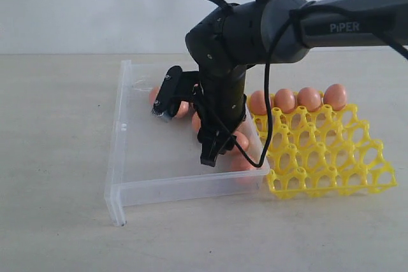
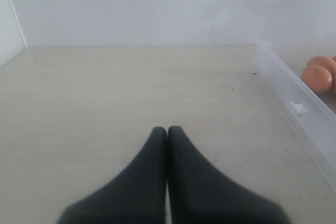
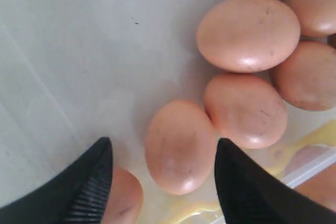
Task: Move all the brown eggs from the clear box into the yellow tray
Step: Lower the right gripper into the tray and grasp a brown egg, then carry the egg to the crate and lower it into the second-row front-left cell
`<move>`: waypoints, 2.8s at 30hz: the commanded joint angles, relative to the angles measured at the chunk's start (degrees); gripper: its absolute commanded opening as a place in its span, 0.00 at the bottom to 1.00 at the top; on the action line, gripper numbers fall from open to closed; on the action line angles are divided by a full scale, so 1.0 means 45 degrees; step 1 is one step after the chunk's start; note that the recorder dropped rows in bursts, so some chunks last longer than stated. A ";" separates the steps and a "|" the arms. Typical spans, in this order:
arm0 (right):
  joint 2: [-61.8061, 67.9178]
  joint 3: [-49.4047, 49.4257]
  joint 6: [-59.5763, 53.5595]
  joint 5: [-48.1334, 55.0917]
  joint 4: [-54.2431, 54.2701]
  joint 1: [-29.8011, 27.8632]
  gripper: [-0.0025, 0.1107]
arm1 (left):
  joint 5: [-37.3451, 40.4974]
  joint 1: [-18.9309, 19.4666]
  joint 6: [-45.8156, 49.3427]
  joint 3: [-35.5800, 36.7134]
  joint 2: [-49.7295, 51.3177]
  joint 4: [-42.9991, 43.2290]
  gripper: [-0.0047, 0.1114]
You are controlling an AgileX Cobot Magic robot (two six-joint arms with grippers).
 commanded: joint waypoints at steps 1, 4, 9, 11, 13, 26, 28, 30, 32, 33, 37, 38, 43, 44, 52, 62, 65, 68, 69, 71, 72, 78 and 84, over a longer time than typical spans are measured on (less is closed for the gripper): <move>-0.0054 -0.0054 0.0079 -0.0343 -0.0350 -0.0104 0.51 | -0.0085 -0.0049 -0.0047 0.0003 0.0038 0.0014 0.00; -0.0054 -0.0054 0.0079 -0.0542 -0.0350 -0.0104 0.51 | -0.0085 -0.0049 -0.0047 0.0003 0.0038 0.0014 0.00; -0.0054 -0.0054 0.0524 -0.0490 -0.0549 -0.0104 0.58 | -0.0085 -0.0049 -0.0047 0.0003 0.0038 0.0014 0.00; -0.0054 -0.0054 0.0572 -0.0461 -0.0634 -0.0104 0.64 | -0.0141 -0.0049 -0.0047 0.0003 0.0038 0.0014 0.00; -0.0054 -0.0054 0.0572 -0.0461 -0.0634 -0.0104 0.65 | -0.0231 -0.0049 -0.0047 0.0003 0.0038 0.0014 0.00; 0.0590 -0.0031 0.1347 -0.0224 -0.0634 -0.0104 0.65 | -0.0892 -0.0049 -0.0047 0.0003 0.0038 0.0014 0.00; 0.0875 -0.0031 0.1461 -0.0163 -0.0780 -0.0104 0.65 | -0.0692 -0.0049 -0.0047 0.0003 0.0038 0.0114 0.00; 0.0956 -0.0031 0.1557 -0.0221 -0.0834 -0.0104 0.65 | -0.0186 -0.0049 -0.0047 0.0003 0.0038 0.0114 0.00; 0.1034 -0.0031 0.1557 -0.0250 -0.0875 -0.0104 0.65 | 0.0160 -0.0049 -0.0047 0.0003 0.0038 0.0148 0.00; 0.1089 -0.0031 0.1557 -0.0272 -0.0955 -0.0104 0.65 | 0.0160 -0.0049 -0.0047 0.0003 0.0038 0.0148 0.00; 0.1431 -0.0031 0.2014 -0.0347 -0.1009 -0.0104 0.56 | 0.0160 -0.0049 -0.0047 0.0003 0.0038 0.0148 0.00; 0.1461 -0.0031 0.2313 -0.0347 -0.1009 -0.0104 0.38 | 0.0160 -0.0049 -0.0047 0.0003 0.0038 0.0148 0.00; 0.1371 -0.0031 0.2512 -0.0408 -0.1009 -0.0104 0.03 | 0.0160 -0.0049 -0.0047 0.0003 0.0038 0.0148 0.00; 0.1290 -0.0031 0.2512 -0.0441 -0.1009 -0.0104 0.03 | 0.0160 -0.0049 -0.0047 0.0003 0.0038 0.0148 0.00; -0.0650 -0.0053 0.4098 -0.2715 -0.0187 -0.0104 0.03 | 0.0134 -0.0049 -0.0047 0.0003 0.0038 0.0150 0.00; -0.4848 0.5982 0.4633 -1.5219 0.6131 0.0219 0.03 | 0.0134 -0.0049 -0.0047 0.0003 0.0038 0.0150 0.00; -0.7218 1.0806 0.5433 -2.1615 0.6199 0.0125 0.03 | 0.0107 -0.0049 -0.0047 0.0003 0.0038 0.0150 0.00; -0.8570 1.2912 0.6149 -2.2079 0.6061 -0.2032 0.02 | 0.0048 -0.0049 -0.0047 0.0003 0.0038 0.0150 0.00; -0.8574 1.2725 0.7448 -2.0973 0.4407 -0.4082 0.02 | 0.0048 -0.0049 -0.0047 0.0003 0.0038 0.0150 0.00; -0.7863 1.1499 1.2395 -2.0888 -0.2689 -0.7307 0.02 | 0.0048 -0.0049 -0.0047 0.0003 0.0038 0.0150 0.00; -0.7572 1.1007 1.4405 -2.1261 -0.5175 -0.8160 0.02 | 0.0007 -0.0049 -0.0047 0.0003 0.0038 0.0150 0.00; -0.3810 0.7656 2.1053 -2.6875 -1.4916 -1.1194 0.02 | -0.0232 -0.0049 -0.0047 0.0003 0.0038 0.0150 0.00; -0.2238 0.7656 1.9109 -2.3358 -1.3963 -0.9407 0.02 | -0.0232 -0.0049 -0.0047 0.0003 0.0038 0.0150 0.00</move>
